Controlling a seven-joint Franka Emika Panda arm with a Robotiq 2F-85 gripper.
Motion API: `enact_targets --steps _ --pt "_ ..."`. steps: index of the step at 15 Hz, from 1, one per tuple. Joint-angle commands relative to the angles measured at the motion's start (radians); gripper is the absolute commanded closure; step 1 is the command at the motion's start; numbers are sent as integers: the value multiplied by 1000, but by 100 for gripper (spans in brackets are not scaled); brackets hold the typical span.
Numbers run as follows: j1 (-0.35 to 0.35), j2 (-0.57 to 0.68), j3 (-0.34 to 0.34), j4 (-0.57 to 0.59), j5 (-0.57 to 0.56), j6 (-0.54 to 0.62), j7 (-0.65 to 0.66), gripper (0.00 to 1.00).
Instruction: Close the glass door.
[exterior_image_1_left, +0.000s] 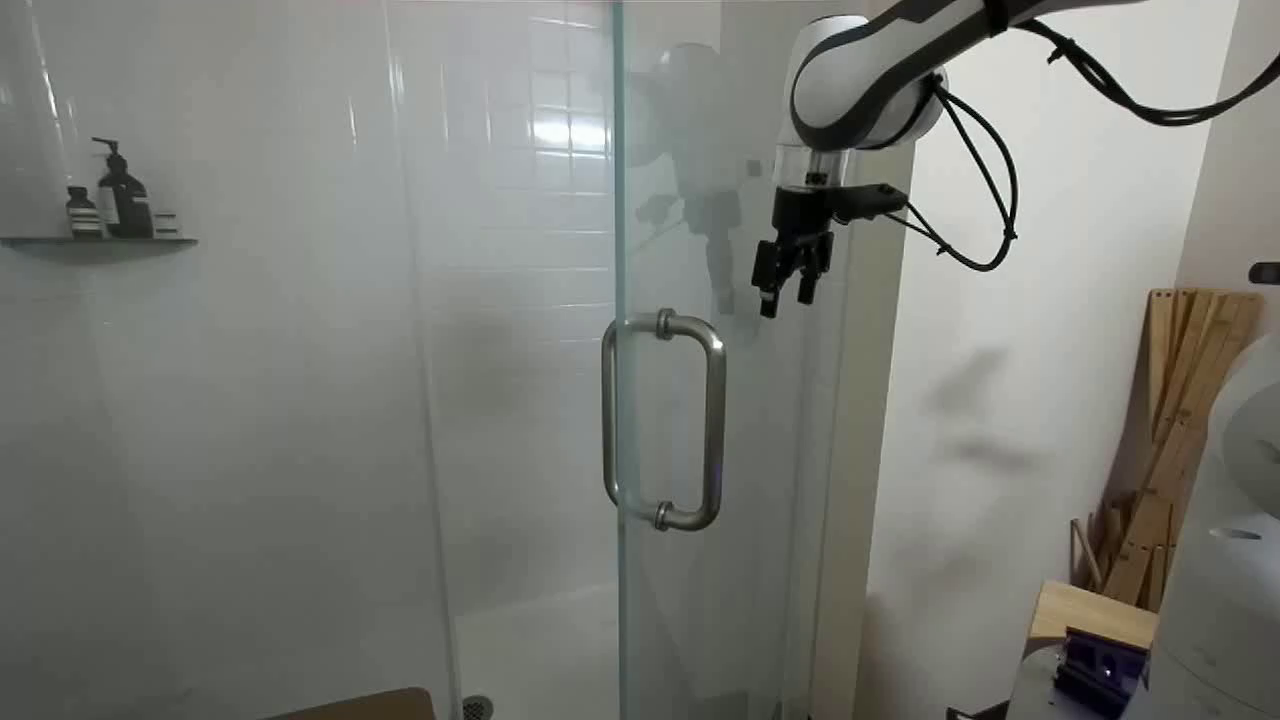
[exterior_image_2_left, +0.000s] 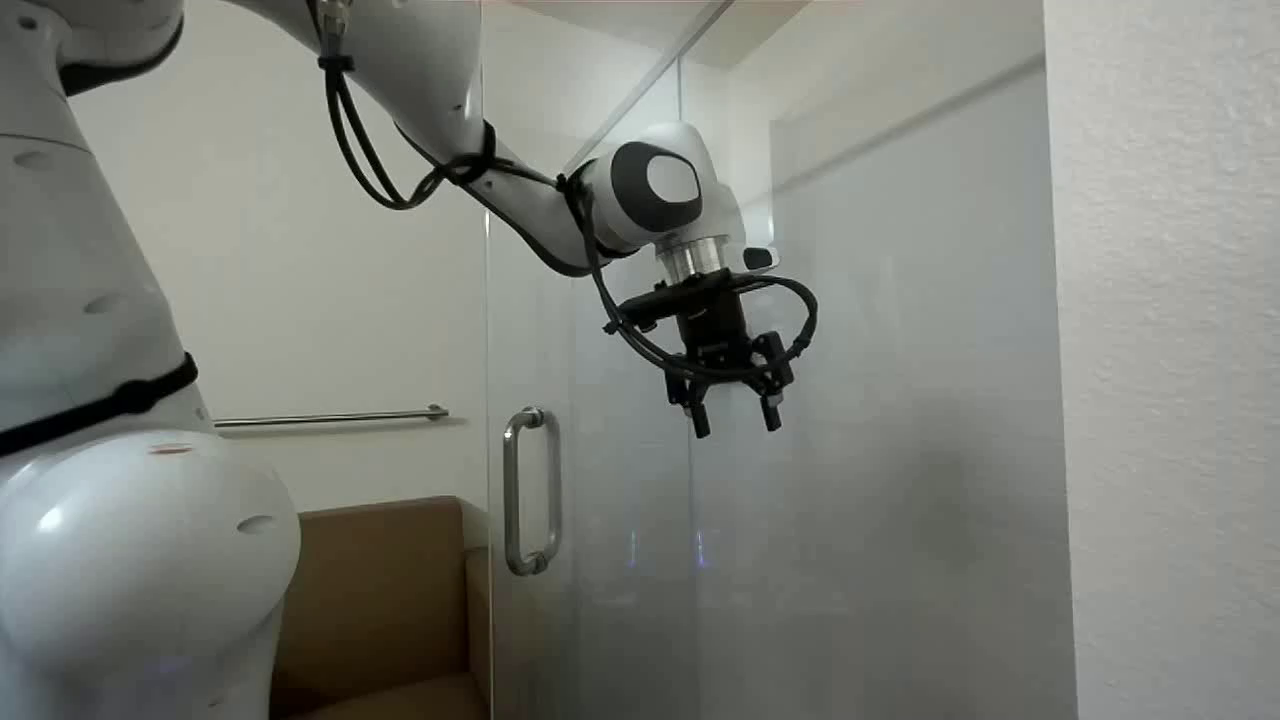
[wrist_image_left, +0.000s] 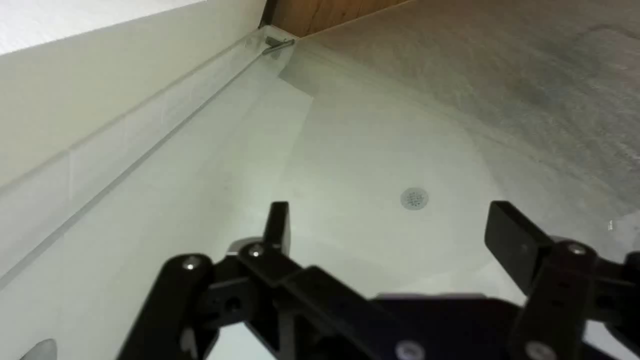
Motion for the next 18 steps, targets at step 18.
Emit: enact_targets --steps 18 --pt "1 -18 13 -7 -8 -39 6 0"
